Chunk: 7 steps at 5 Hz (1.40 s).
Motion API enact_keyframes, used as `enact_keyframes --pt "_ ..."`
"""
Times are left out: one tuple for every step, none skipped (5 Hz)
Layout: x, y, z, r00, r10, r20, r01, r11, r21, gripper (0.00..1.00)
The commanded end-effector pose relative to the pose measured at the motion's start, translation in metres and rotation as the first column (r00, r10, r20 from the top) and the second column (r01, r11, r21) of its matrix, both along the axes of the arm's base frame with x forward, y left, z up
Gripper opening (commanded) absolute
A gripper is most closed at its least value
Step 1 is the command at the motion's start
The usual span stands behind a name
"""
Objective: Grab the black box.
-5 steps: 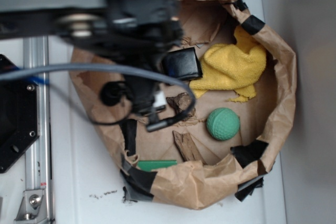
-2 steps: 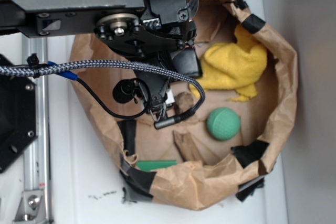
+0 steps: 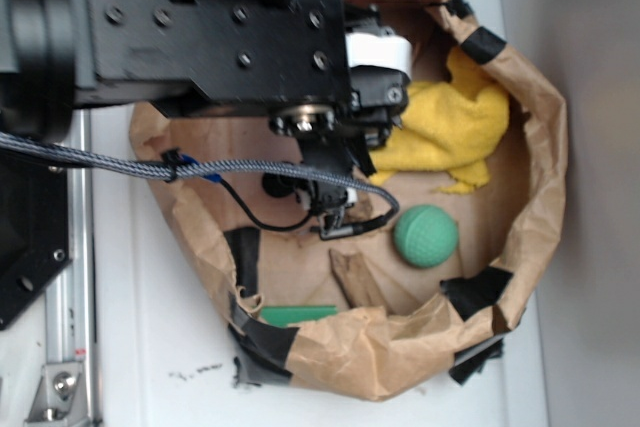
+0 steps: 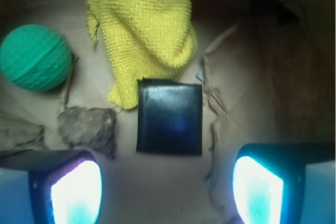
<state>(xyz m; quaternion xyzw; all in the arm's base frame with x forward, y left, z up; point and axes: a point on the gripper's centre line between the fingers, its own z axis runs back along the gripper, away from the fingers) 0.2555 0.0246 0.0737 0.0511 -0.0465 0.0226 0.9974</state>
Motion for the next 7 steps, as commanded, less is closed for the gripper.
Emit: enact_keyframes --pt "0.014 0.013 -0.031 0.997 -0.054 -0.058 0.056 0.998 0.025 1.0" --pt "0.019 0.013 -0.033 0.997 -0.052 -0.06 0.05 0.998 -0.034 1.0" --pt "0.031 0.018 -0.041 0.997 -0.03 -0.071 0.018 0.986 -0.165 1.0" --pt "0.029 0.021 -0.043 0.996 -0.001 -0.089 -0.019 0.975 -0.223 1.0" --pt "0.029 0.023 -0.042 0.995 0.02 -0.097 -0.039 0.979 -0.2 0.0" --pt "0.028 0.021 -0.041 0.994 0.02 -0.105 -0.042 0.978 -0.206 0.0" --pt "0.015 0.015 -0.015 0.999 0.028 -0.029 -0.033 0.982 -0.187 0.0"
